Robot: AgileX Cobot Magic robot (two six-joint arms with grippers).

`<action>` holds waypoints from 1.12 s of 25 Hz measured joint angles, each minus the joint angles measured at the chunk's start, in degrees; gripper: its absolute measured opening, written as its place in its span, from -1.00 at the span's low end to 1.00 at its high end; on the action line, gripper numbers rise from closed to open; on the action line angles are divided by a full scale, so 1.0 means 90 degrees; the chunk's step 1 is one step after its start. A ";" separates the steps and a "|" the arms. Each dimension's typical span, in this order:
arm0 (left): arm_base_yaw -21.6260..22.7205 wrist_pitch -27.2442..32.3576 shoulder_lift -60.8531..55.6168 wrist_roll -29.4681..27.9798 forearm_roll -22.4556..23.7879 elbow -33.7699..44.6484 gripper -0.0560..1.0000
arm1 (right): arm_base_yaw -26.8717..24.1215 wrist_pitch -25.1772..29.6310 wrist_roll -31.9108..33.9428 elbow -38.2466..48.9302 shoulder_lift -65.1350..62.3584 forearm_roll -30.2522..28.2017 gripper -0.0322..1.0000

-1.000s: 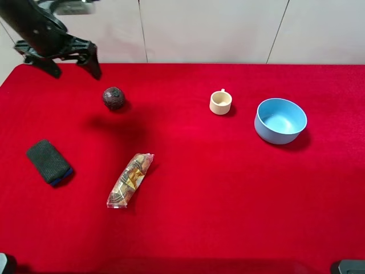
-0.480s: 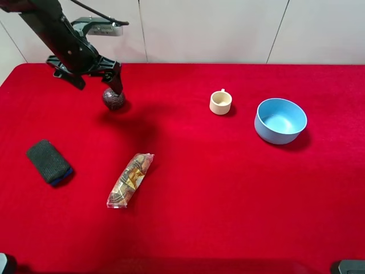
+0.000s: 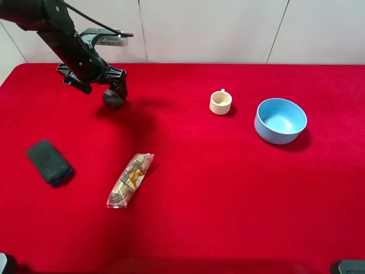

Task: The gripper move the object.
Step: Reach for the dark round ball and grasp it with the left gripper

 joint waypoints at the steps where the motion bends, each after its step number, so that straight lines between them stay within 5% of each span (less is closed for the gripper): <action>1: 0.0000 -0.0101 0.0057 0.0000 0.0000 0.0000 0.94 | 0.0000 0.0000 0.0000 0.0000 0.0000 0.0000 0.41; 18: 0.0000 -0.0795 0.0600 0.0000 -0.0026 0.0000 0.88 | 0.0000 0.0000 0.0000 0.0000 0.0000 0.0000 0.41; 28: 0.0000 -0.0801 0.0612 0.0000 -0.0047 0.0000 0.27 | 0.0000 0.0000 0.0000 0.0000 0.0000 0.0000 0.41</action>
